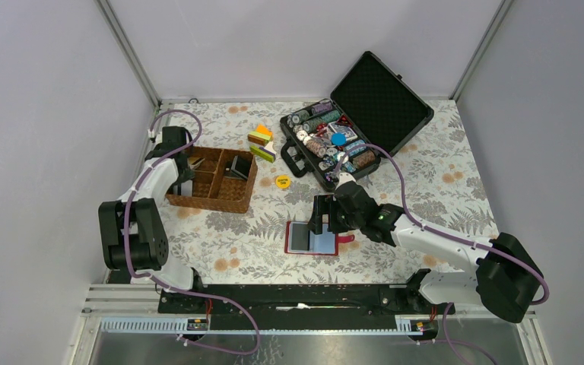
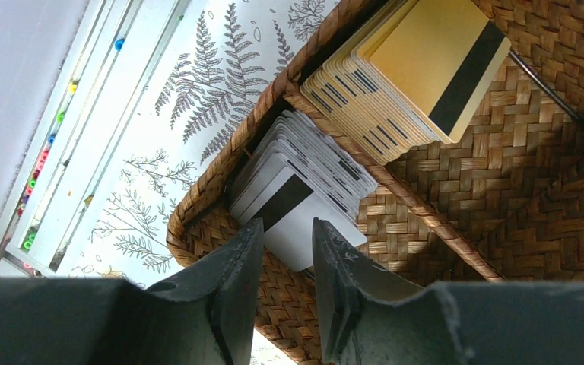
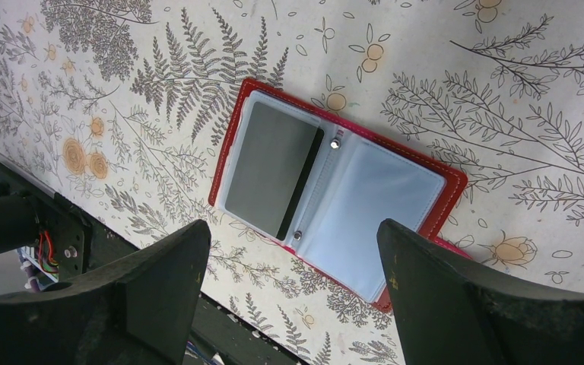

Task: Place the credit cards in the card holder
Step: Pick up the credit card from the storage box.

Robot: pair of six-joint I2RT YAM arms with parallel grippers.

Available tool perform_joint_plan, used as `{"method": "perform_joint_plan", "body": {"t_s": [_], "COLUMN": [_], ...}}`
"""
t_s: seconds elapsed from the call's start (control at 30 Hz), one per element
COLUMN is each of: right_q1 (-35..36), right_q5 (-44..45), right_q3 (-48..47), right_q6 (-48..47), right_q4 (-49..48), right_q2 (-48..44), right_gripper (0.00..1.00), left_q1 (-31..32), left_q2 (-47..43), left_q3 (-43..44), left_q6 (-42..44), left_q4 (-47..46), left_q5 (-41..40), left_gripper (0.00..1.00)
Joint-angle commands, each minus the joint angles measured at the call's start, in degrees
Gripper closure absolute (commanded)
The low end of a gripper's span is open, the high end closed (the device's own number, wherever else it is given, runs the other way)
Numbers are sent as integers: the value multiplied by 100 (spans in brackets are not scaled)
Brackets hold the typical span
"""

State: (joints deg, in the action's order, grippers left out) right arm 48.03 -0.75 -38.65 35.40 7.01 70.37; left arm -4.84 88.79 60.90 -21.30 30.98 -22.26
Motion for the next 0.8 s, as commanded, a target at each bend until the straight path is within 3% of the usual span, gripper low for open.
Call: {"method": "perform_joint_plan", "body": {"t_s": [0.0,0.47,0.6,0.77], "right_q1": [-40,-44,-40,-39], "right_q5": [18,41,23,5], "right_q3": [5,-7,-20,-31], "right_q6": [34,-2,1,11], "right_q4": [-116,-118,-122,-121], "right_q2": [-167,-153,-128,-102], "right_gripper": [12,12,12,12], "left_q1": [-8,-253,-254,-223], "left_q2": [-80,264,448,554], "left_q3": [27,76,227,285], "left_q6": [152,-294,-197,-92], "left_q4": [-256,-466,-373,-335], "left_q5": [254,1371,1173,1020], "left_gripper": [65,35,34,42]}}
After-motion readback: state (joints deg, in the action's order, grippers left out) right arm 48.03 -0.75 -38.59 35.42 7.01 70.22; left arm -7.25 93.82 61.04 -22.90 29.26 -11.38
